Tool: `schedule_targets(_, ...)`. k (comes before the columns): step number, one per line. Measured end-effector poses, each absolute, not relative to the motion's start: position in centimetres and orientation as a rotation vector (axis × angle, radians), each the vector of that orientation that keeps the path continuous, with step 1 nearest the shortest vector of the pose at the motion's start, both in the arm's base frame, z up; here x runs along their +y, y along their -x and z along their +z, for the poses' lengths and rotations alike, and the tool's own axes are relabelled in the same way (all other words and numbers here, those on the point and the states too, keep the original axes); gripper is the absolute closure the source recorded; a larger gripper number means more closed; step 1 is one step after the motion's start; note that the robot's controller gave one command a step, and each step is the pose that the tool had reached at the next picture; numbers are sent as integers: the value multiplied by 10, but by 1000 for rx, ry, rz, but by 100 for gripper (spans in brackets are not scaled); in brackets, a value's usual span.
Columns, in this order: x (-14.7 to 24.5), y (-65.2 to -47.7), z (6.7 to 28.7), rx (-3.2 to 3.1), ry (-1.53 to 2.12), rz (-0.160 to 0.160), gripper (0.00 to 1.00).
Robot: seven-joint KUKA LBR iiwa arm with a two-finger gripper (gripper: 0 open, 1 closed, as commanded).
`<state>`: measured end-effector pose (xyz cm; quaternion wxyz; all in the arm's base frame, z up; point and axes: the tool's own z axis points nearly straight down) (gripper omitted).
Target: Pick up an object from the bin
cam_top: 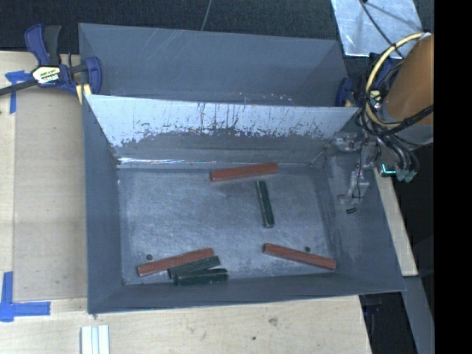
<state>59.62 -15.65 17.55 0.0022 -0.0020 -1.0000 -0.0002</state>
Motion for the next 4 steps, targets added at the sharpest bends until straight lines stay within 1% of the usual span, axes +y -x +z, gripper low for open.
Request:
schedule_targets(1,-156,-598,181,-3146,2,2,0)
schedule_targets(2,-122,-520,89,-3134,105,-3,0)
schedule_targets(3,-125,-545,95,-3140,181,1,0)
schedule_targets(4,-85,-536,112,-3111,451,1,0)
